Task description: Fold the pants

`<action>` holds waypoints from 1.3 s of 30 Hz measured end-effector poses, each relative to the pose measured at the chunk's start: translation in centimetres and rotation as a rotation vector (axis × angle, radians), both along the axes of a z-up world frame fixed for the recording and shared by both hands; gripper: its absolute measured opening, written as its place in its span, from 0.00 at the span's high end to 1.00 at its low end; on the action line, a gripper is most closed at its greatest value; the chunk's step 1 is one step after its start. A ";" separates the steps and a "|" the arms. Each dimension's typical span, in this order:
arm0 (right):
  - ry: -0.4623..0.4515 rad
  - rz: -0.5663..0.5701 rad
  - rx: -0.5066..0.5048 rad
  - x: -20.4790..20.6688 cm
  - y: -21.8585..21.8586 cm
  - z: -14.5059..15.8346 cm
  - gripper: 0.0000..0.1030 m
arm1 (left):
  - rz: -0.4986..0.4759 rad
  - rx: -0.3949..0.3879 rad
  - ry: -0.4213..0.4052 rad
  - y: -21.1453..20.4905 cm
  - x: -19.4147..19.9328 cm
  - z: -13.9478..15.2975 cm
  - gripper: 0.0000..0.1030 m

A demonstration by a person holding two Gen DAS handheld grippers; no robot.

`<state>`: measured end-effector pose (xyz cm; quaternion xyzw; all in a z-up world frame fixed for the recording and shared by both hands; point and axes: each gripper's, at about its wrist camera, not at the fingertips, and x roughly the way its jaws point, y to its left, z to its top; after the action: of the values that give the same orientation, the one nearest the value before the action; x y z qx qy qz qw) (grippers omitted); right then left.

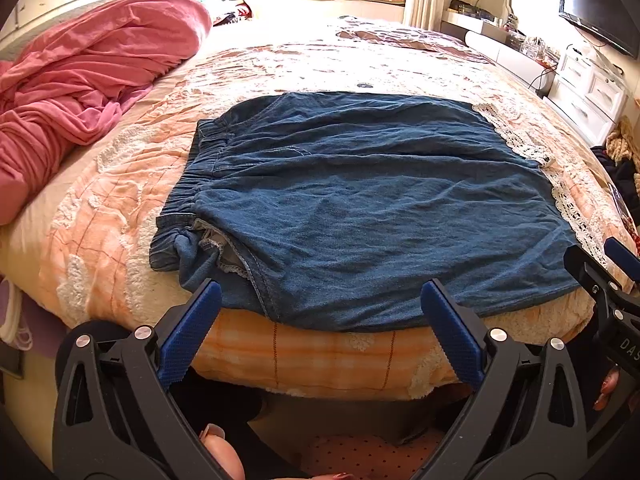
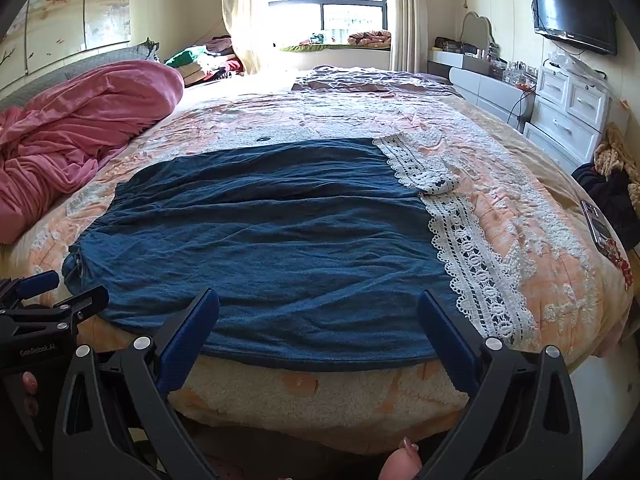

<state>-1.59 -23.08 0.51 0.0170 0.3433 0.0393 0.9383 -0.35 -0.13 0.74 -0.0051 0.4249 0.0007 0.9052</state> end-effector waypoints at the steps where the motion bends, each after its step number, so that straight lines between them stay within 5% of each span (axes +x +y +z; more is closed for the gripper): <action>1: 0.000 -0.001 0.000 0.0 0.0 0.0 0.04 | -0.001 -0.002 0.000 0.0 0.0 0.0 0.09; 39: 0.006 0.010 -0.009 0.8 0.5 -0.1 0.04 | -0.007 -0.017 -0.007 -0.1 0.4 0.1 0.09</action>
<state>-0.76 -22.61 0.37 0.0112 0.3465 0.0425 0.9370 0.09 -0.20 0.85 -0.0113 0.4217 -0.0059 0.9066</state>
